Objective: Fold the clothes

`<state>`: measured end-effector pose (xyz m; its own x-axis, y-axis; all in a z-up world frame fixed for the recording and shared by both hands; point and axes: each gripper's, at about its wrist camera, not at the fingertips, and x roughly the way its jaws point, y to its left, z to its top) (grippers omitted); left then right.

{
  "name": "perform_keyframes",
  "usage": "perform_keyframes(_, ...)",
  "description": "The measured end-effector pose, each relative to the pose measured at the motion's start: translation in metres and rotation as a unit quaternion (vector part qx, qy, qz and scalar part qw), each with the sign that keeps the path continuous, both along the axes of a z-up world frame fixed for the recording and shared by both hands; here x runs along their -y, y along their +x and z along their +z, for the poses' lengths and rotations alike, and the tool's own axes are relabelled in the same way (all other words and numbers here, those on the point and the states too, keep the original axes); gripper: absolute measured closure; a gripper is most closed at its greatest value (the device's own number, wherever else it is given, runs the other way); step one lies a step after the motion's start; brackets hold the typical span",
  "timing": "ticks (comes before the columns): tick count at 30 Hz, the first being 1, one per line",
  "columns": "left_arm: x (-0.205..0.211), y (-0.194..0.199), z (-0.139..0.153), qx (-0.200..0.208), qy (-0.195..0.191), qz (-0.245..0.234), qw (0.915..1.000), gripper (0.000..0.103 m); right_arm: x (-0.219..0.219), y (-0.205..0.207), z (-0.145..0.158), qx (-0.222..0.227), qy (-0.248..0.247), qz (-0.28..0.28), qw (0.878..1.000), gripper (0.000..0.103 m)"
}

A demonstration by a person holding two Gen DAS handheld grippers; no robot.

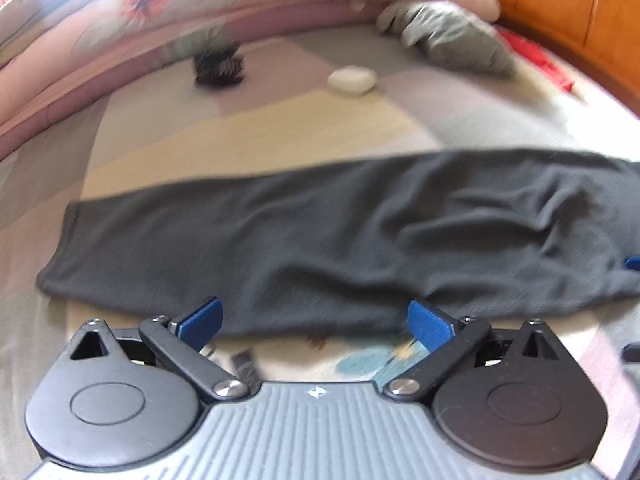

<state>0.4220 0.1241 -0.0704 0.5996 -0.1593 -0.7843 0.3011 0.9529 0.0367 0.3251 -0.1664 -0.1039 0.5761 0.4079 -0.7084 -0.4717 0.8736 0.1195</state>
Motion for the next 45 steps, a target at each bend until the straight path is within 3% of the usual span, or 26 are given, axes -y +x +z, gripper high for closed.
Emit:
perform_keyframes(4, 0.018, 0.004, -0.010, -0.016, -0.041, -0.052, 0.9977, 0.005, 0.000, 0.001, 0.000, -0.002, 0.000, 0.000, 1.000, 0.000)
perform_keyframes(8, 0.023, -0.006, -0.023, -0.040, -0.026, -0.063, 0.9969, 0.004, 0.002, 0.000, 0.001, -0.001, 0.004, 0.001, 1.000, 0.000)
perform_keyframes(15, 0.018, -0.026, 0.001, -0.054, -0.028, -0.057, 0.9965, 0.005, 0.001, 0.002, 0.007, -0.008, 0.002, 0.001, 1.000, 0.000)
perform_keyframes(19, 0.037, -0.023, 0.016, -0.024, -0.096, -0.082, 0.9917, 0.005, 0.017, 0.005, 0.023, -0.006, 0.037, -0.040, 0.999, 0.000)
perform_keyframes(21, 0.057, -0.019, 0.011, -0.023, -0.109, -0.105, 0.9883, 0.005, 0.027, 0.007, 0.028, -0.009, 0.046, -0.060, 0.997, 0.000)
perform_keyframes(27, 0.077, -0.031, -0.015, -0.060, -0.073, -0.116, 0.9887, 0.004, 0.064, -0.008, 0.035, -0.010, 0.021, -0.093, 0.995, 0.000)
perform_keyframes(31, 0.076, -0.046, 0.000, -0.091, -0.032, -0.113, 0.9889, 0.006, 0.106, -0.028, 0.035, -0.010, -0.005, -0.136, 0.991, 0.000)
perform_keyframes(33, 0.079, -0.048, 0.018, -0.063, -0.038, -0.112, 0.9910, 0.006, 0.126, -0.036, 0.036, -0.003, -0.024, -0.170, 0.985, 0.000)
perform_keyframes(36, 0.096, -0.039, 0.036, -0.031, -0.093, -0.113, 0.9888, 0.006, 0.152, -0.047, 0.036, 0.001, -0.047, -0.216, 0.975, 0.000)
perform_keyframes(39, 0.132, -0.029, 0.030, -0.021, -0.117, -0.121, 0.9855, 0.006, 0.167, -0.057, 0.033, -0.010, -0.056, -0.238, 0.970, 0.000)
perform_keyframes(41, 0.157, -0.025, 0.014, -0.021, -0.097, -0.123, 0.9874, 0.006, 0.168, -0.068, 0.031, 0.000, -0.076, -0.239, 0.968, 0.000)
perform_keyframes(43, 0.174, -0.026, -0.008, -0.027, -0.050, -0.118, 0.9914, 0.006, 0.168, -0.077, 0.027, 0.004, -0.095, -0.228, 0.969, 0.000)
perform_keyframes(45, 0.176, -0.031, -0.023, -0.029, -0.027, -0.112, 0.9929, 0.004, 0.171, -0.085, 0.018, -0.007, -0.103, -0.214, 0.971, 0.000)
